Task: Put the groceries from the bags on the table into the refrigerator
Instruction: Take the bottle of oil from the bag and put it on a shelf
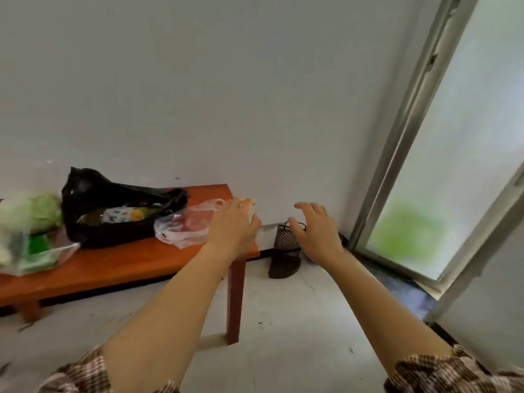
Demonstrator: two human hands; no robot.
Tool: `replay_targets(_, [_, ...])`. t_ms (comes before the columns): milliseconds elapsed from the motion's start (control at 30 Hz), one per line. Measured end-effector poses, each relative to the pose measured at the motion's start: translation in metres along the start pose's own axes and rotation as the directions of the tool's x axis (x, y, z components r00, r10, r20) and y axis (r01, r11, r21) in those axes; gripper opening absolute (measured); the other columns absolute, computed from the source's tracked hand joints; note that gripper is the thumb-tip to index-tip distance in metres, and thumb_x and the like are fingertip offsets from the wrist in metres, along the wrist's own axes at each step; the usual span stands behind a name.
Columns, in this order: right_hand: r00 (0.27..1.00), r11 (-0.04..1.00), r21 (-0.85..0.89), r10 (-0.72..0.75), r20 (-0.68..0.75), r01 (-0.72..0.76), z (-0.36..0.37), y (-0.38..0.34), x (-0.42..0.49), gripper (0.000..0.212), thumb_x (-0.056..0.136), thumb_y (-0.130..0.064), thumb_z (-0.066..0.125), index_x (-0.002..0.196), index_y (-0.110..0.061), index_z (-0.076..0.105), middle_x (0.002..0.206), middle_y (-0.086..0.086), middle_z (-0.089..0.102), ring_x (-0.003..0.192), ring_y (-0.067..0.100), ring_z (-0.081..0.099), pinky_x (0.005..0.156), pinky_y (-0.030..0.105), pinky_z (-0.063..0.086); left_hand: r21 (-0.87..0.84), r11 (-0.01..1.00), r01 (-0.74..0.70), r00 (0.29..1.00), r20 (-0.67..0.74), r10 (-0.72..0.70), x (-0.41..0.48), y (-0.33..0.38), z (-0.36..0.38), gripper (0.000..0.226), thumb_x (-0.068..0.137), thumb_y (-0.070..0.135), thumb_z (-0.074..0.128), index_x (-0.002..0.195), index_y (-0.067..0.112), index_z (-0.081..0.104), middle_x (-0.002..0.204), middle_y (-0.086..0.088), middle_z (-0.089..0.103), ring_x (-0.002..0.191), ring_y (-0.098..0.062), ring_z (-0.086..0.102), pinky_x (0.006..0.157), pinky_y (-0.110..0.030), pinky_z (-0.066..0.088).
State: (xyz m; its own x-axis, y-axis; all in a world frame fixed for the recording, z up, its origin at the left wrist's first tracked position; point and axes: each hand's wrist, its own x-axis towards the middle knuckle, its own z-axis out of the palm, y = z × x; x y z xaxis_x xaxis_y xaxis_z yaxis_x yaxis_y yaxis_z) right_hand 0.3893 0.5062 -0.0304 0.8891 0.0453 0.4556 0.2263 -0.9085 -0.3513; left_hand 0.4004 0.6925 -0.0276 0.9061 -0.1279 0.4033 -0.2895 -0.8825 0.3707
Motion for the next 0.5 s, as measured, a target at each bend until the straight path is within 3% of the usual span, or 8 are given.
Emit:
replay_targets(133, [0.994, 0.999, 0.047, -0.032, 0.107, 0.027, 0.078, -0.05, 0.058, 0.042, 0.097, -0.036, 0.046, 0.136, -0.019, 0.047, 0.138, 0.002, 0.049, 0.129, 0.02, 0.041, 0.105, 0.041, 0.032, 0.116, 0.992, 0.048, 0.997, 0.049, -0.054, 0.029, -0.092, 0.0, 0.049, 0.095, 0.034, 0.021, 0.135, 0.02, 0.044, 0.14, 0.001, 0.045, 0.128, -0.022, 0.041, 0.101, -0.036, 0.033])
replay_targets(233, [0.977, 0.997, 0.038, -0.067, 0.203, 0.06, 0.129, -0.087, 0.095, 0.043, 0.098, -0.036, 0.044, 0.138, -0.018, 0.045, 0.138, 0.004, 0.048, 0.129, 0.023, 0.04, 0.104, 0.043, 0.031, 0.159, 0.979, 0.13, 0.989, 0.05, -0.139, 0.041, -0.152, -0.002, 0.038, 0.099, 0.027, 0.035, 0.132, 0.014, 0.048, 0.138, -0.003, 0.047, 0.126, -0.022, 0.042, 0.097, -0.036, 0.039])
replay_targets(500, [0.923, 0.992, 0.002, -0.12, 0.365, 0.128, 0.248, -0.168, 0.164, 0.041, 0.099, -0.035, 0.042, 0.137, -0.02, 0.045, 0.141, 0.003, 0.046, 0.131, 0.025, 0.038, 0.106, 0.041, 0.029, 0.119, 0.961, 0.25, 0.964, 0.065, -0.259, 0.07, -0.293, 0.001, 0.038, 0.099, 0.033, 0.036, 0.131, 0.017, 0.046, 0.134, -0.002, 0.048, 0.125, -0.019, 0.042, 0.095, -0.034, 0.043])
